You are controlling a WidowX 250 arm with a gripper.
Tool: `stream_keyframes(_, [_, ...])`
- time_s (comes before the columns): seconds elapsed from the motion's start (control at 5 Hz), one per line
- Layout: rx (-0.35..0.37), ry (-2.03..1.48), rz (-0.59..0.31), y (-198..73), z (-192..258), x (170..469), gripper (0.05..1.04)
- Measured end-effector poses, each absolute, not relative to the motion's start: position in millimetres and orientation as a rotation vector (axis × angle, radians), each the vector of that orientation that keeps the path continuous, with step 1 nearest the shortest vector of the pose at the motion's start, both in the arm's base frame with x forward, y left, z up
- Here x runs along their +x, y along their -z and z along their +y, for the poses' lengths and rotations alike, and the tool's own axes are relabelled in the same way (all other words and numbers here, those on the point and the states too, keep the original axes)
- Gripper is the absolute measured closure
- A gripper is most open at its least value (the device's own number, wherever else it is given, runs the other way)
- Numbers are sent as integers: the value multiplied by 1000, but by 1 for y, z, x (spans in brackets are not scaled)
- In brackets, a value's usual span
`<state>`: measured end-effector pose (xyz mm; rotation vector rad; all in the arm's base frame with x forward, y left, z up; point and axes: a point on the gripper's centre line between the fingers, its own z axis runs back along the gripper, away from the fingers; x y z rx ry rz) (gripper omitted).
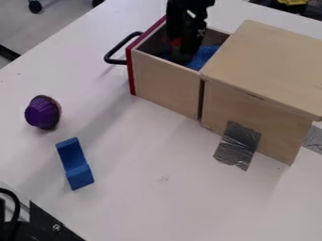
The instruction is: Take the red object out of the drawer and put it in the left side of the table
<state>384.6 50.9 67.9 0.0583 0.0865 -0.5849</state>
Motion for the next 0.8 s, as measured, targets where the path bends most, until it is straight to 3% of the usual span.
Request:
stream_keyframes(0.4, [91, 473, 37, -69, 55, 386, 86])
stream_keyframes(0.8, [64, 431, 32, -57, 55, 388, 86])
